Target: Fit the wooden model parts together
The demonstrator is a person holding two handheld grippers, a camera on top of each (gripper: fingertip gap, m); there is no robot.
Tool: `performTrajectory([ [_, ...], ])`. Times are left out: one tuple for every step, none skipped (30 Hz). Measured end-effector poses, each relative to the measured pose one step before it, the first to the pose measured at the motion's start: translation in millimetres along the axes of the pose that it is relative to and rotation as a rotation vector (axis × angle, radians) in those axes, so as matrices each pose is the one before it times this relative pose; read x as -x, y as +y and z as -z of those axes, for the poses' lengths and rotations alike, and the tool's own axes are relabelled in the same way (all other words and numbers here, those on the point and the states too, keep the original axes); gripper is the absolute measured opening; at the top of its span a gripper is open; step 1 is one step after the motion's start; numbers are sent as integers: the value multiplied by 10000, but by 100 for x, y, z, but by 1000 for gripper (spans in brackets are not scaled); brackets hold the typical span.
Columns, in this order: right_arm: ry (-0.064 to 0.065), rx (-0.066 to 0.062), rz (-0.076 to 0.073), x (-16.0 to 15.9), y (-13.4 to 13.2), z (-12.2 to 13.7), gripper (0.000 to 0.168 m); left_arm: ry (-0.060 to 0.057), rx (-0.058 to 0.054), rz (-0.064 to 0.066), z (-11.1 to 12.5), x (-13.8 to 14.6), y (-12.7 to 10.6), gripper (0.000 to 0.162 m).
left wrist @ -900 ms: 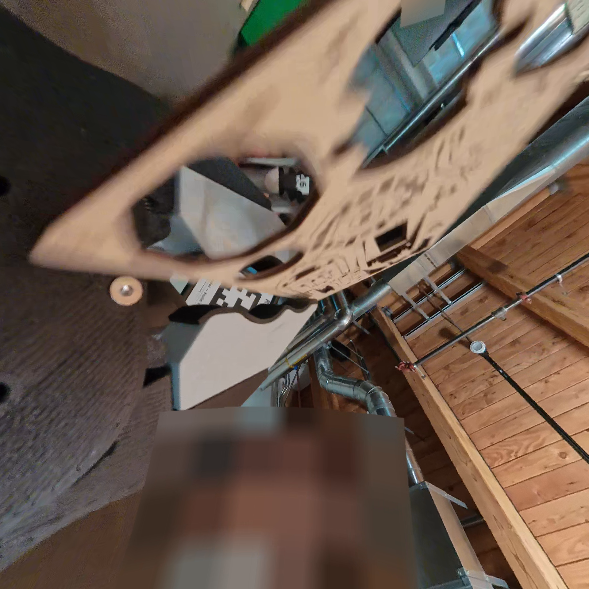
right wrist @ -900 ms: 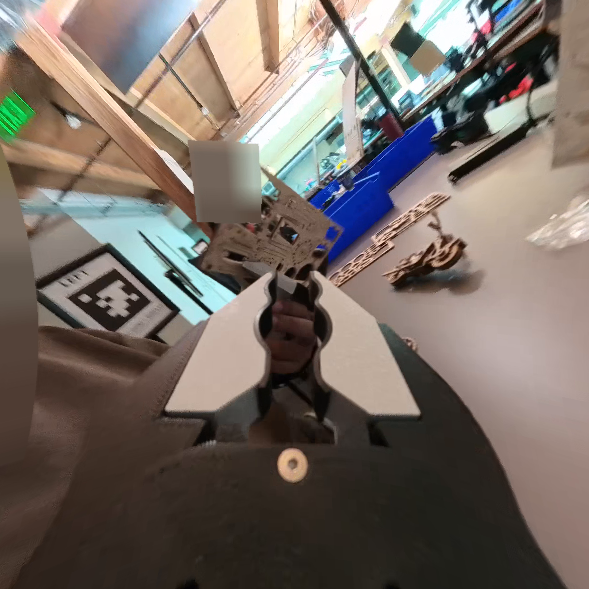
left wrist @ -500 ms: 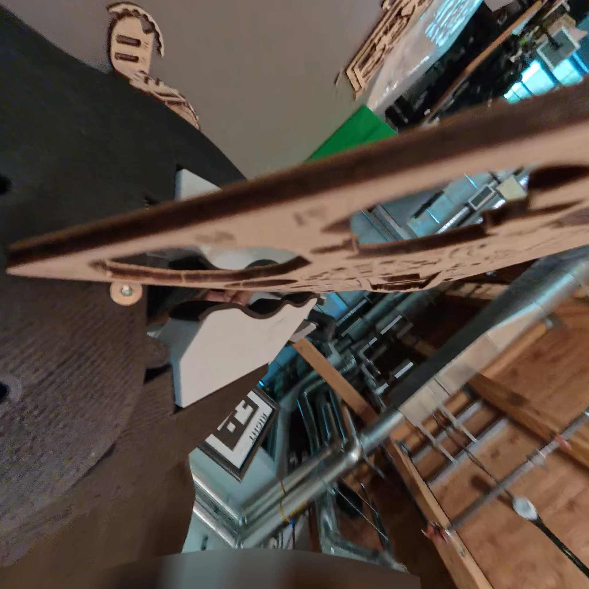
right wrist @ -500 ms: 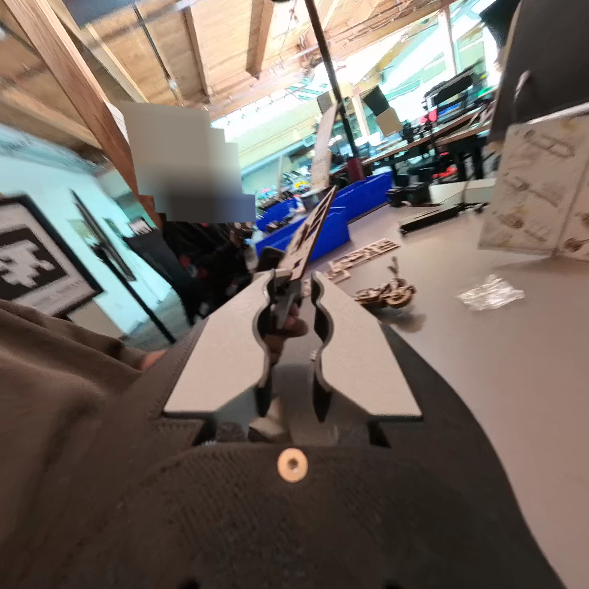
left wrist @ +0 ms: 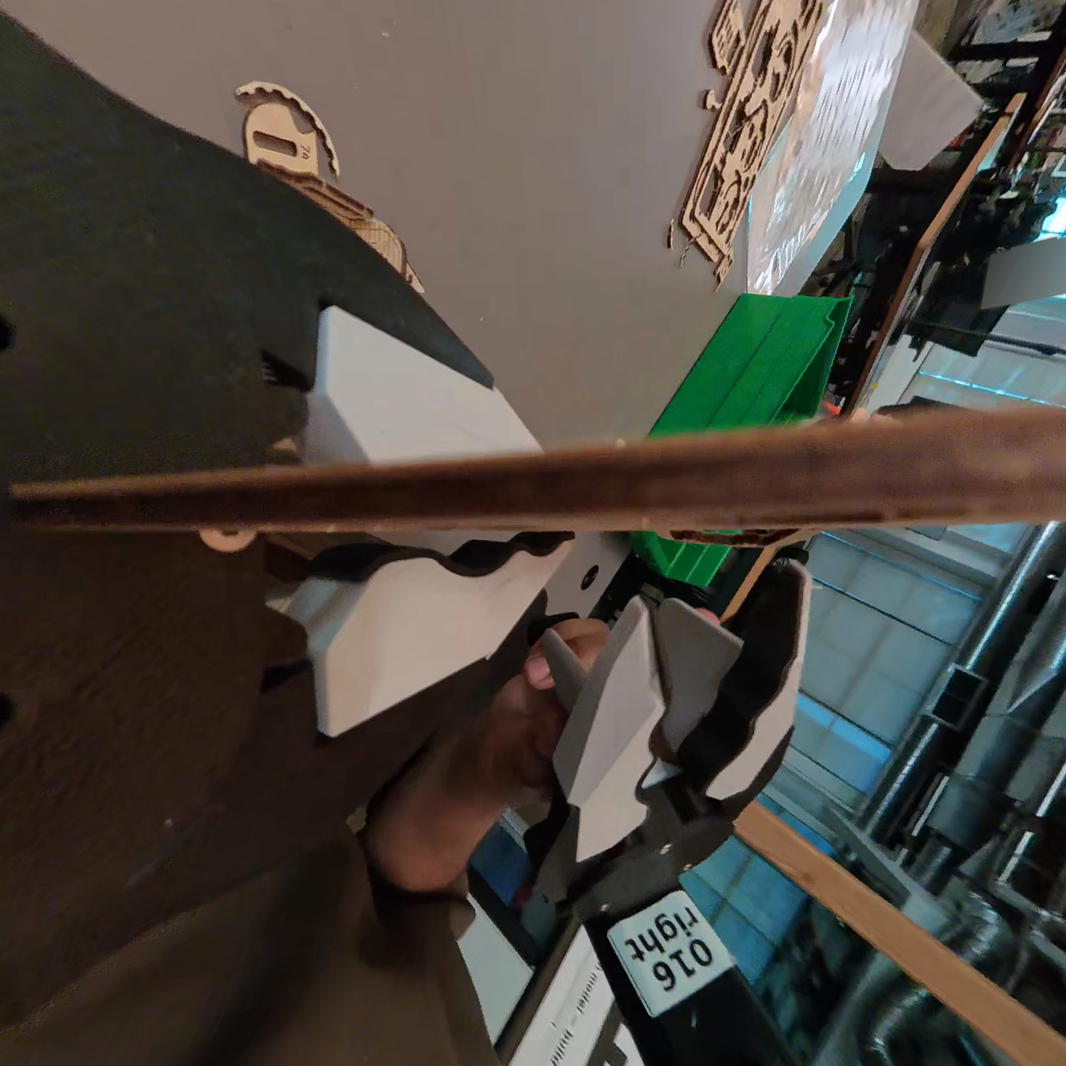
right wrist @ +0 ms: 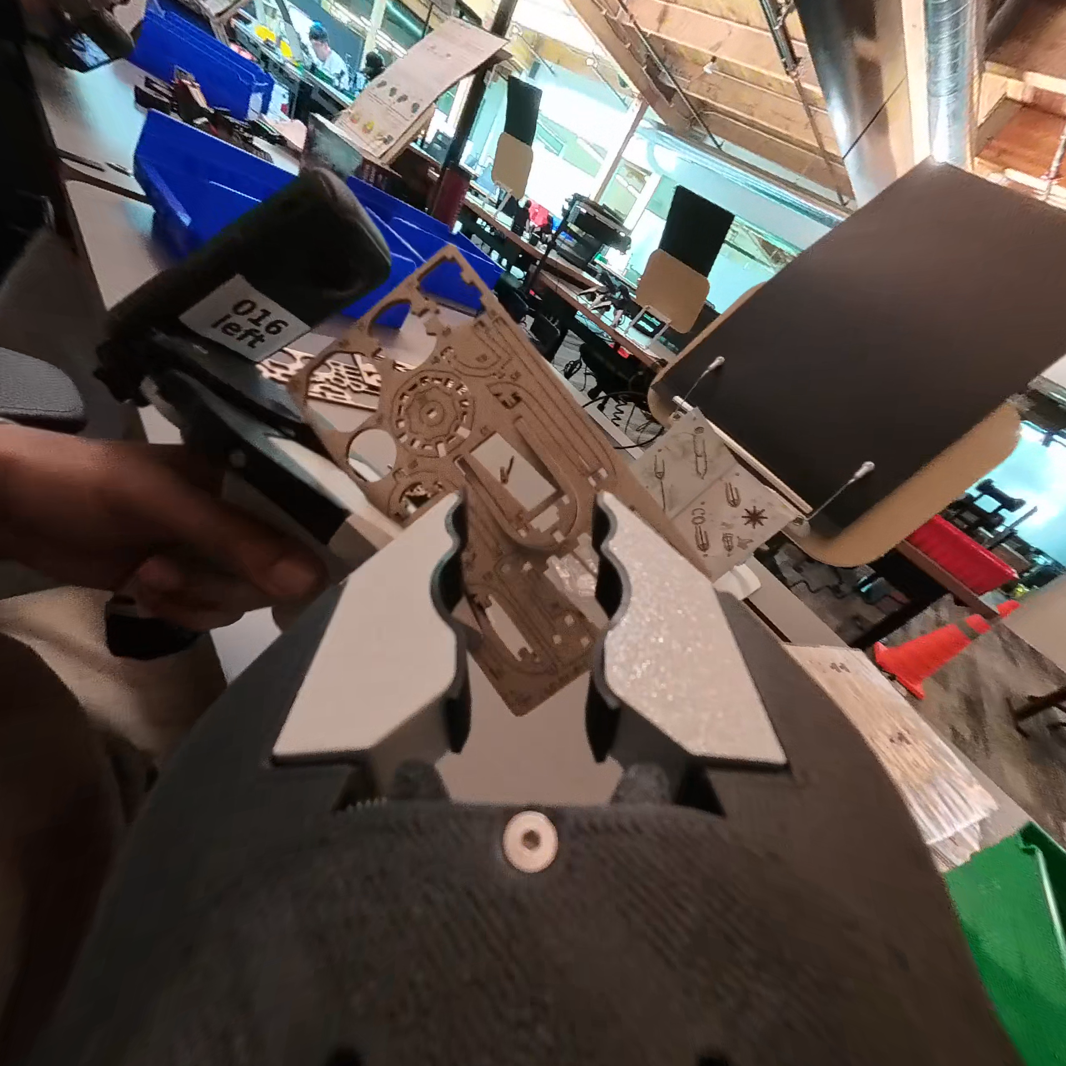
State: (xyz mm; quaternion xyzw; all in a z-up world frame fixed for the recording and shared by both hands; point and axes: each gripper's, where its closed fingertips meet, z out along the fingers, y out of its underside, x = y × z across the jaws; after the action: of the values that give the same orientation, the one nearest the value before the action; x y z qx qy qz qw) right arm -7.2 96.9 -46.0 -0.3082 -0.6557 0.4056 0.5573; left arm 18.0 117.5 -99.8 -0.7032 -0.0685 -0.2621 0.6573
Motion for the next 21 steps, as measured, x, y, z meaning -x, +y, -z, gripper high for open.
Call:
performTrajectory([
  [78, -11, -64, -147, -13, 29, 41, -1, 56, -199, -105, -241, 106, 0],
  [8, -3, -87, -98, 9, 26, 40, -23, 49, -145, -85, -159, 77, 0],
  [-5, 27, -91, -94, 57, 10, 40, -63, 36, -92, -56, -34, 60, 0],
  [32, 46, -64, -125, 104, -4, 38, -35, -10, -55, -24, -20, -9, 0],
  [20, 50, -30, -62, 118, -24, 37, 9, -31, -15, 6, -60, -50, 0],
  [-40, 42, 2, 66, 105, -32, 36, -23, -5, 9, 9, 24, -28, 0],
  [-53, 41, 15, 128, 99, -42, 33, -54, -18, -1, 25, 92, -42, 0],
  [-40, 44, -4, 128, 99, -62, 30, -48, -30, -20, 42, 76, -61, 0],
  [-22, 29, -23, 99, 63, -61, 31, -69, 15, -30, 33, 114, 1, 0],
  [-15, 29, -36, 44, 59, -40, 32, -120, 48, -64, 21, 190, 55, 0],
  [-30, 8, -86, -7, 21, 7, 30, -108, 31, -95, 38, 150, 51, 0],
  [-66, -41, -178, -40, -60, 54, 29, -107, 16, -68, 28, 167, 14, 0],
  [-110, -93, -281, -40, -118, 90, 27, -103, 7, -3, 35, 179, -2, 0],
  [-179, -146, -382, -20, -195, 124, 24, -66, -13, 69, 38, 166, -45, 1],
  [-233, -162, -464, -1, -211, 134, 21, 2, -14, 105, 43, 98, -26, 0],
  [-270, -144, -518, 3, -166, 117, 19, 14, -58, 107, 64, 79, -87, 0],
  [-297, -152, -539, 28, -160, 113, 17, 16, -36, 58, 46, 35, -69, 2],
  [-309, -141, -537, 30, -117, 78, 16, 16, -1, -10, 22, -18, -21, 3],
  [-322, -153, -519, 61, -102, 67, 17, -32, 0, -48, 1, 12, -24, 3],
  [-299, -164, -473, 25, -97, 84, 17, -21, -29, -59, 16, -18, -43, 2],
  [-244, -148, -419, -41, -82, 72, 17, 27, -21, -35, 5, -75, -34, 2],
])
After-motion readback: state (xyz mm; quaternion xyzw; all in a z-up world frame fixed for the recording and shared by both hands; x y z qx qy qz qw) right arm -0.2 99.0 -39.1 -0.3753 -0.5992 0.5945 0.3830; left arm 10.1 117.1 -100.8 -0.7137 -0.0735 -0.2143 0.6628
